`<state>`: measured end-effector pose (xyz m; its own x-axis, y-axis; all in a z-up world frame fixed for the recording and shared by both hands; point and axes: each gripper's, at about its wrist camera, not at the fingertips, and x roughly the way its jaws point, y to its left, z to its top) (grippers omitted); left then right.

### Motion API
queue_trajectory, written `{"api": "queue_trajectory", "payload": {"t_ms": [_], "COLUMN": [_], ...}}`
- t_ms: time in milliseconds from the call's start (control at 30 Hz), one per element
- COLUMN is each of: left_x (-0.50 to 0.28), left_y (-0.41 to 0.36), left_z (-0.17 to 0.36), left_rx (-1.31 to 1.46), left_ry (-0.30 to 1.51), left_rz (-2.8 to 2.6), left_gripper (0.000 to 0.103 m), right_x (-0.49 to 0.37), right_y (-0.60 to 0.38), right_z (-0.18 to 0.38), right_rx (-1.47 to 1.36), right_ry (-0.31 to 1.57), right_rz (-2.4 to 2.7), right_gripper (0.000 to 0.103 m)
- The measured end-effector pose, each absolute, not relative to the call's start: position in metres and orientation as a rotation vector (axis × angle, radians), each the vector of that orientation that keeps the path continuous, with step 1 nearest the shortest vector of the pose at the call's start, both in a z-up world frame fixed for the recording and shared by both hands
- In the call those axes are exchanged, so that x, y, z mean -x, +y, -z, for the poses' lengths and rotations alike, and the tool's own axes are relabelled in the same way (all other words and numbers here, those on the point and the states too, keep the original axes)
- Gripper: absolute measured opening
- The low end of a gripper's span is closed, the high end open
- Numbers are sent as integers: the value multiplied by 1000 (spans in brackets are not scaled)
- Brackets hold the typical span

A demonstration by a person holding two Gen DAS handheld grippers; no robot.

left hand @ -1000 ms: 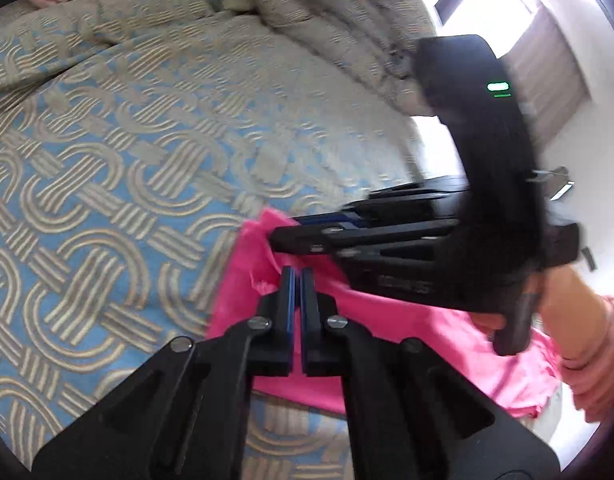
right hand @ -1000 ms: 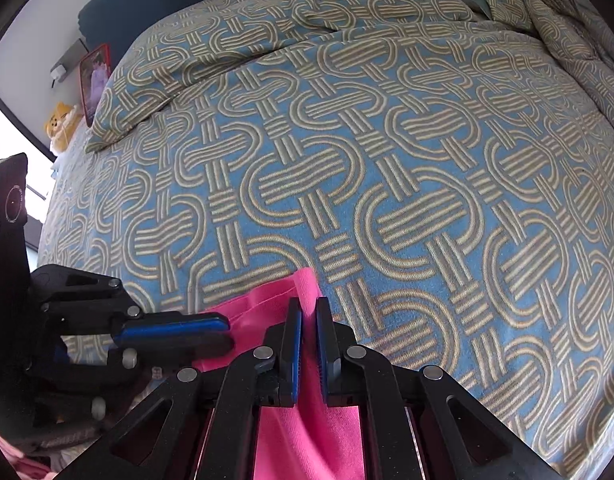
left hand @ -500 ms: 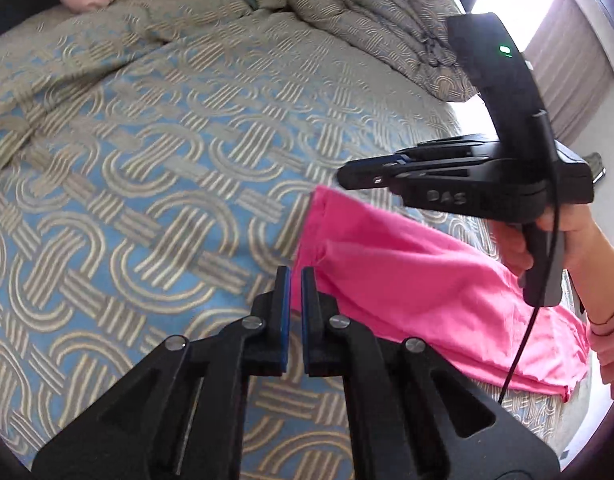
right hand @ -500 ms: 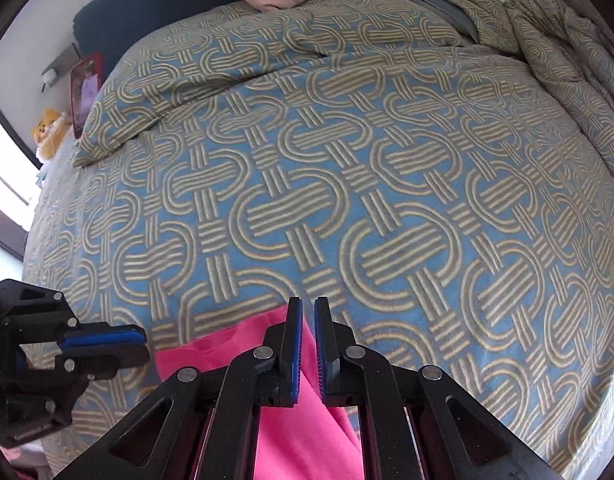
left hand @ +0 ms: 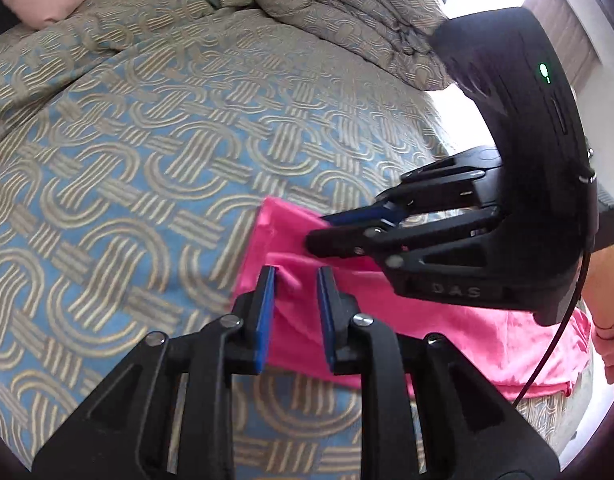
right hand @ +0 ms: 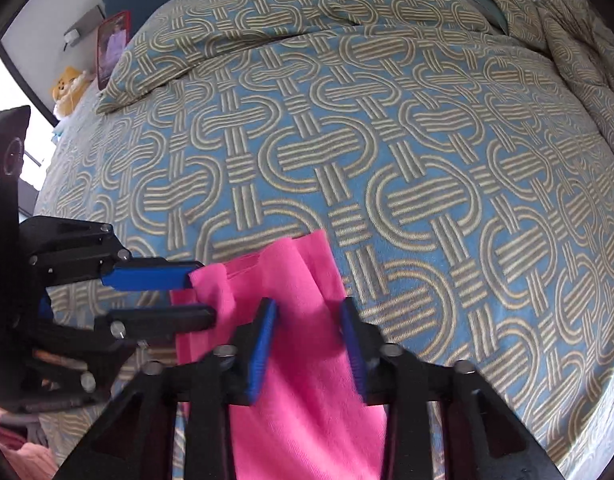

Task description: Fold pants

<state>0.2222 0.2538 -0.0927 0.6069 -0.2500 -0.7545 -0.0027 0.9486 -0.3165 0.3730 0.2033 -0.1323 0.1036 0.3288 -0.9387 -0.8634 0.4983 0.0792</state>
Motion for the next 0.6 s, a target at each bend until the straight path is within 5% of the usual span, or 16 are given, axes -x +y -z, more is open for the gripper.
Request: {"api": "queue_trajectory", "payload": {"t_ms": [67, 600], "left_x": [-227, -190], "left_y": [247, 286], "left_z": [92, 76], "left_rx": [282, 273], "left_ry": [912, 902], "left_rz": [176, -17], "left_gripper": [4, 3], "right_x": [-374, -388], "right_y": [203, 196], "right_z": [130, 115], "right_rx": [545, 453], "right_ry": [1136, 1098], "right_rz": [-963, -914], "right_gripper": [5, 4]}}
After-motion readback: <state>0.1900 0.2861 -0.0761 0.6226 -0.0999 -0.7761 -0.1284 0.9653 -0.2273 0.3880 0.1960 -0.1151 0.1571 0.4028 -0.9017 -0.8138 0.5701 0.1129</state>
